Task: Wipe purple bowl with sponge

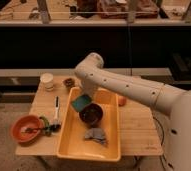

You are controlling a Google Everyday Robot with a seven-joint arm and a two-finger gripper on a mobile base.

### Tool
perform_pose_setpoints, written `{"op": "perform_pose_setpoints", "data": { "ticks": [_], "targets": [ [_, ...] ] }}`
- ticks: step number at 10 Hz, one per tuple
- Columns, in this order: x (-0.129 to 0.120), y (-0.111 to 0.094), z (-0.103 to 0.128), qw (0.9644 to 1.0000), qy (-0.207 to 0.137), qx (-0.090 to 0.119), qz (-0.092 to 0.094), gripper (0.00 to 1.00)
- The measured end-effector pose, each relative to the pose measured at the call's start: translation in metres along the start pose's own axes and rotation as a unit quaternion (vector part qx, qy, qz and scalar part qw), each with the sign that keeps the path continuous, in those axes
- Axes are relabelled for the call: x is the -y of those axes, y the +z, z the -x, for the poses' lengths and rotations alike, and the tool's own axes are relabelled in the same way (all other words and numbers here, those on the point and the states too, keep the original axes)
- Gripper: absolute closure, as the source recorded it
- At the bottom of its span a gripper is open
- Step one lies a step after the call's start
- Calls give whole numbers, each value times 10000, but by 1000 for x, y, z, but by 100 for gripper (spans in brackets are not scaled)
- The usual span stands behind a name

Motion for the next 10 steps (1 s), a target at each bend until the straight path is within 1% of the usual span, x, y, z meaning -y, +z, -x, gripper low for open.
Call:
{"op": "perform_pose_setpoints", "data": {
  "ticks": [1,3,4,7,9,10],
  "targets": [
    [-20,2,-5,9996,264,-31,-73,100],
    [-49,-1,-16,9982,540,-96,-243,100],
    [-56,-2,-16,9975,622,-87,-326,100],
    [-56,-3,-17,9974,632,-87,-327,100],
    [-57,2,-19,9972,712,-7,-241,100],
    [-63,12,-17,9960,880,85,-145,100]
  ]
}}
